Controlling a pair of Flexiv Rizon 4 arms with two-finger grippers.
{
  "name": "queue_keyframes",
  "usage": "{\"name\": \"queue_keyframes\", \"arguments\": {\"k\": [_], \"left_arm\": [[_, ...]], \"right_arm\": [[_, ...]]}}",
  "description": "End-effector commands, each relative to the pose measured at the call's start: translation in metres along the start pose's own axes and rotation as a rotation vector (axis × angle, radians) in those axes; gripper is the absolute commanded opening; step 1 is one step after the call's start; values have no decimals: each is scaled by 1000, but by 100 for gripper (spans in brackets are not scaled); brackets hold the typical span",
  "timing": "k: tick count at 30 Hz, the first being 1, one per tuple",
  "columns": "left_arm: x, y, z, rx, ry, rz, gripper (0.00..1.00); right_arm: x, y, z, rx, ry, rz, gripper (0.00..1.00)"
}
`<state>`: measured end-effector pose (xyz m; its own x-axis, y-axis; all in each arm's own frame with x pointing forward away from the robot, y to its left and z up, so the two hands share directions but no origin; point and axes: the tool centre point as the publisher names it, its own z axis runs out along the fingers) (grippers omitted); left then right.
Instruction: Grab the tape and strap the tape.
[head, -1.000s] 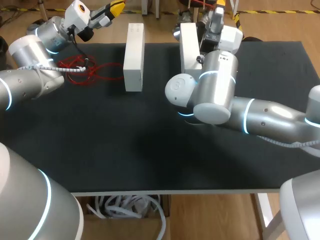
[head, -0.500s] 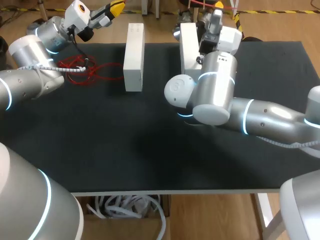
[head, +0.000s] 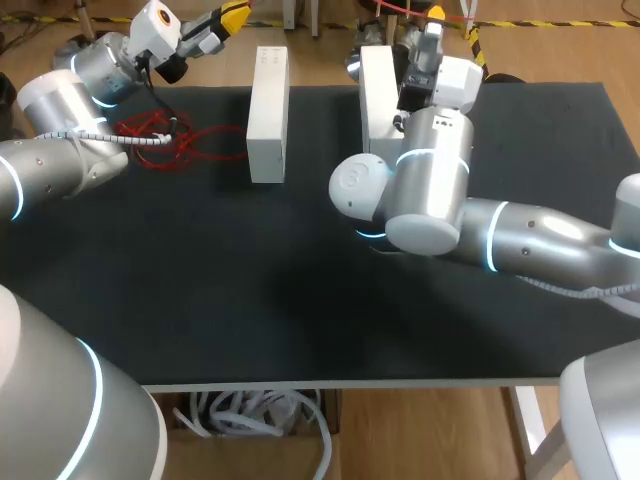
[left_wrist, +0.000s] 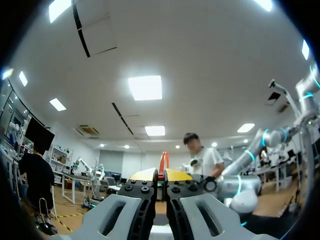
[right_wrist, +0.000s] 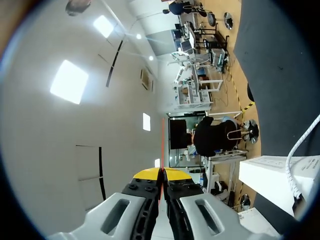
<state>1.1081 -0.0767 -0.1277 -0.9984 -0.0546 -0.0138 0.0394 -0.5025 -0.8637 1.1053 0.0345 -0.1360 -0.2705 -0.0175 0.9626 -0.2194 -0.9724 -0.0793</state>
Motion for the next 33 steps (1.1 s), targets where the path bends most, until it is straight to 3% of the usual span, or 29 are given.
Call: {"name": "queue_keyframes", "arguments": {"k": [1,12,14,24,25,30,31,33], "left_arm": [[-3,-15,0,-126,37,54,0],[-5,-46,4,-512,164,236,0],[-3,-48,8,-551,181,252,0],[5,-56,27,-788,224,268,0],[5,-57,29,-869,223,262,0],[3,-62,32,-1055,244,297,0],[2,-63,33,-1108,199,301,0],[1,-64,33,-1107,224,279,0]], "right_arm": [[0,1,-3,3,-1,-17,0],[-1,3,-9,9,14,-54,0],[-1,3,-10,10,16,-60,0],[-2,4,-13,12,16,-67,0],[-2,5,-13,12,16,-69,0],[-4,6,-15,14,16,-77,0],[-4,6,-15,14,17,-78,0],[-5,7,-15,16,17,-83,0]]}}
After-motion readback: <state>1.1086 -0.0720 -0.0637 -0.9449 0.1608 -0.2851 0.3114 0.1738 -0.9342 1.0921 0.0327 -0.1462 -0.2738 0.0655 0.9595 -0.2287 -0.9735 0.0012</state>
